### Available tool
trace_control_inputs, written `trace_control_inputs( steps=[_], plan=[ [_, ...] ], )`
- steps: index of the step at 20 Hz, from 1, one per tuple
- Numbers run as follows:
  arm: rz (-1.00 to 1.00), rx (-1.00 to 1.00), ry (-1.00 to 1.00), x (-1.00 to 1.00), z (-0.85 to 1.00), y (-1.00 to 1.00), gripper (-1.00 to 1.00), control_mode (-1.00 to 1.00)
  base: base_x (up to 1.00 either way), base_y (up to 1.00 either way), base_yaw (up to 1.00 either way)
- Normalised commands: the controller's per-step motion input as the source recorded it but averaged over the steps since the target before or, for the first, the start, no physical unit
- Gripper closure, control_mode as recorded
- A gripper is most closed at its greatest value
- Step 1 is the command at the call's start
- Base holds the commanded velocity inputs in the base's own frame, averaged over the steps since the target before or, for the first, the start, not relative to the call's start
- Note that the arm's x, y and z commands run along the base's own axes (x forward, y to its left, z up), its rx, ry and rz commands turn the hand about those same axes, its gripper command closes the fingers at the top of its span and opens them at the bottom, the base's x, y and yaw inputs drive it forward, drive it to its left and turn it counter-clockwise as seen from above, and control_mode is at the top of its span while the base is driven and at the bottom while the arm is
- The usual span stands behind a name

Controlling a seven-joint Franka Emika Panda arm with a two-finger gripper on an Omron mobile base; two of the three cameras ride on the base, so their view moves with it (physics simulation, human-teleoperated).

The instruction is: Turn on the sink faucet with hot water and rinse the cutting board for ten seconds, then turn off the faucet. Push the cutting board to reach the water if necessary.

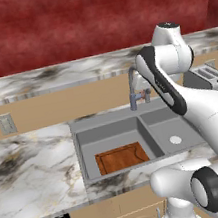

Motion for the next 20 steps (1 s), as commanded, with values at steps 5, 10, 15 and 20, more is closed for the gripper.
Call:
trace_control_inputs(
  steps=[5,10,15,20],
  plan=[
    [0.0,0.0,0.0,0.0,-0.01,0.0,-1.0,-1.0,0.0,0.0,0.0],
    [0.0,0.02,0.0,0.0,0.0,-0.22,-1.0,-1.0,0.0,0.0,0.0],
    [0.0,0.05,0.0,0.04,0.0,-0.35,-1.0,-1.0,0.0,0.0,0.0],
    [0.0,0.04,0.0,0.27,0.0,-0.27,-1.0,-1.0,0.0,0.0,0.0]
  ],
)
